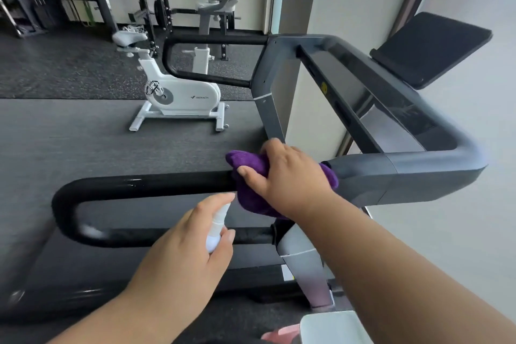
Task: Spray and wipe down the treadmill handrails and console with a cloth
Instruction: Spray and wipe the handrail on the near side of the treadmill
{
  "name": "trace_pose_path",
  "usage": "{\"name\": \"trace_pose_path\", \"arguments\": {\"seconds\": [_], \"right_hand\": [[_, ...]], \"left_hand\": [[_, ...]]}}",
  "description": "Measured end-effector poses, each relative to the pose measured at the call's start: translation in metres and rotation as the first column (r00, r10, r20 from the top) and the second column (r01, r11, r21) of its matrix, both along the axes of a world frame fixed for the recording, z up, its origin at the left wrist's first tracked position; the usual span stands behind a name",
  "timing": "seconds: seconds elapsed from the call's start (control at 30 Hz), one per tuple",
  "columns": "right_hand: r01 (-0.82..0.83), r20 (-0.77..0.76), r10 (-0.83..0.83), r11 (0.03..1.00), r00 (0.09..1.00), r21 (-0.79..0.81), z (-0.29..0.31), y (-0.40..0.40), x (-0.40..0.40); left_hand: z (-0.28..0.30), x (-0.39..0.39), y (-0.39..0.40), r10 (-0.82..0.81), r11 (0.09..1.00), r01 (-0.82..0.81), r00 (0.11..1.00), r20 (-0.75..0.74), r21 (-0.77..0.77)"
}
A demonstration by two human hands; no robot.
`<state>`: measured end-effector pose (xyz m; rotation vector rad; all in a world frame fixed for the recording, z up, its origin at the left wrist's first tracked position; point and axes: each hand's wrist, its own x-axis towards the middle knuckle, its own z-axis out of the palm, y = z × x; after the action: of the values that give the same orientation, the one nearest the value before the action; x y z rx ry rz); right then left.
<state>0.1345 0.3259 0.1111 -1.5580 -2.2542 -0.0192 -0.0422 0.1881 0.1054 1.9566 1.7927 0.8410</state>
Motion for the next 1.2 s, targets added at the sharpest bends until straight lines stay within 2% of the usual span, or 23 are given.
{"name": "trace_pose_path", "arguments": {"seconds": [0.13,0.2,0.3,0.53,0.7,0.9,0.97,1.1,1.2], "right_hand": [[0.134,0.032,-0.136,0.99,0.99,0.046,-0.007,-0.01,0.021],[0.128,0.047,-0.13,0.99,0.99,0.058,-0.011,-0.014,0.015],[0.067,0.091,-0.07,0.997,0.993,0.041,-0.008,-0.011,-0.002],[-0.184,0.214,0.191,0.982,0.958,-0.052,0.0,-0.005,-0.068],[-0.22,0.185,0.231,0.972,0.955,-0.081,0.0,-0.003,-0.065],[-0.213,0.134,0.229,0.969,0.964,-0.121,0.003,0.005,-0.013],[-0.206,0.136,0.232,0.962,0.963,-0.182,0.01,0.007,0.004],[-0.231,0.215,0.28,0.946,0.936,-0.227,0.022,0.008,0.001],[-0.31,0.288,0.361,0.928,0.887,-0.207,0.02,0.006,-0.042]], "left_hand": [[-0.001,0.0,-0.005,0.017,0.999,-0.017,1.0,0.015,0.028],[-0.003,-0.002,-0.008,0.033,0.999,-0.034,0.999,0.03,0.026],[-0.005,-0.007,-0.012,0.058,0.998,-0.059,0.997,0.042,0.036],[-0.009,0.004,-0.015,0.064,0.996,-0.066,0.997,0.035,0.065],[-0.011,0.018,-0.014,0.022,0.997,-0.023,1.0,0.011,0.072],[-0.009,0.013,-0.017,0.049,0.996,-0.051,0.998,0.026,0.074],[-0.009,0.005,-0.021,0.063,0.996,-0.066,0.996,0.056,0.063],[-0.011,-0.013,-0.032,0.12,0.991,-0.125,0.989,0.082,0.057],[-0.011,-0.018,-0.038,0.146,0.986,-0.147,0.989,0.014,0.078]]}}
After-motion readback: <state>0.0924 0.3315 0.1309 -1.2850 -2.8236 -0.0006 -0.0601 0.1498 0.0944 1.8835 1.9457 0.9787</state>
